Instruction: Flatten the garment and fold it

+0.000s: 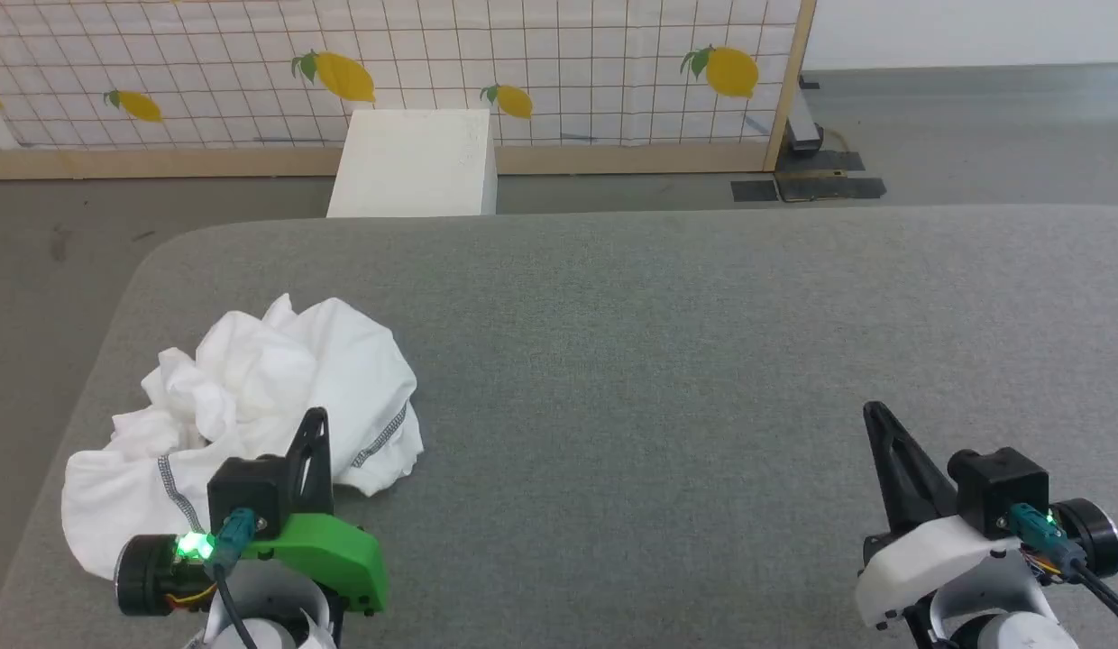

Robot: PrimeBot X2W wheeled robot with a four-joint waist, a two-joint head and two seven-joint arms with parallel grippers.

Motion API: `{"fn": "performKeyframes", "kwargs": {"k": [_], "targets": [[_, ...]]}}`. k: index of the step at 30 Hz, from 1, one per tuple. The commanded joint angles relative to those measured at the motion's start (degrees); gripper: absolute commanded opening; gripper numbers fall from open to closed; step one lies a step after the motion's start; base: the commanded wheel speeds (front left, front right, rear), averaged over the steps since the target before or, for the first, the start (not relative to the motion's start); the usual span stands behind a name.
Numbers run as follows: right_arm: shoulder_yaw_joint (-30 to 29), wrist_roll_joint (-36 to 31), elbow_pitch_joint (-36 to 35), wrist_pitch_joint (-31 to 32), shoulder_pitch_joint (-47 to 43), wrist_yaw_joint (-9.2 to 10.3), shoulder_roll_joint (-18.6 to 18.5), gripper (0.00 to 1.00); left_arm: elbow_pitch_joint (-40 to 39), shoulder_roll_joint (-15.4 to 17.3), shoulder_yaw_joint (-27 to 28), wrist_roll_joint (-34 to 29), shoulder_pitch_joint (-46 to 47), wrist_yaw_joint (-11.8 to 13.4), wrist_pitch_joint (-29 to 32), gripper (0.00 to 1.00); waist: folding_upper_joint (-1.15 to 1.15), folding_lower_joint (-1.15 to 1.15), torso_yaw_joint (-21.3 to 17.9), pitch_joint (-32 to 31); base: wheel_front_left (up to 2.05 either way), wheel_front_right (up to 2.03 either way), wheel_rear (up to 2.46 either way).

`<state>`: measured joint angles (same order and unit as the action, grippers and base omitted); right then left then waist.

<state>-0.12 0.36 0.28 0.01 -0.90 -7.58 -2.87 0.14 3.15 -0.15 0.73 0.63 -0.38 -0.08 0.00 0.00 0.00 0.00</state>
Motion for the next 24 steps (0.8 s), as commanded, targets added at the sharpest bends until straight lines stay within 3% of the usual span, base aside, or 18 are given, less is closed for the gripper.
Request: {"fn": "performKeyframes", "kwargs": {"k": [1,2,3,4,24], "targets": [[-0.01,0.05,0.03,-0.02,-0.03,0.0,0.0,1.0,0.01,0.01,-0.05,0.08,0.0,0.0,-0.01,1.0,0.0,0.0,0.0,0.0,0.0,0.0,0.0],[-0.02,0.04,0.04,-0.01,-0.04,0.0,0.0,1.0,0.03,0.01,-0.09,0.14,0.01,-0.01,-0.01,1.0,0.0,0.0,0.0,0.0,0.0,0.0,0.0],[-0.02,0.07,0.06,-0.03,-0.05,0.0,0.0,0.0,0.02,0.01,-0.16,0.23,0.0,0.0,-0.03,0.0,0.0,0.0,0.0,0.0,0.0,0.0,0.0],[-0.03,0.14,0.11,-0.09,-0.08,0.0,0.0,1.0,0.05,0.01,-0.19,0.3,-0.03,0.02,-0.08,1.0,0.0,0.0,0.0,0.01,0.0,0.0,0.0],[-0.54,2.36,1.92,-2.45,-0.9,0.01,0.0,1.0,1.34,-0.04,-1.23,2.16,-0.8,1.22,-2.44,1.0,0.0,0.0,0.65,-0.1,0.0,0.0,0.0]]}}
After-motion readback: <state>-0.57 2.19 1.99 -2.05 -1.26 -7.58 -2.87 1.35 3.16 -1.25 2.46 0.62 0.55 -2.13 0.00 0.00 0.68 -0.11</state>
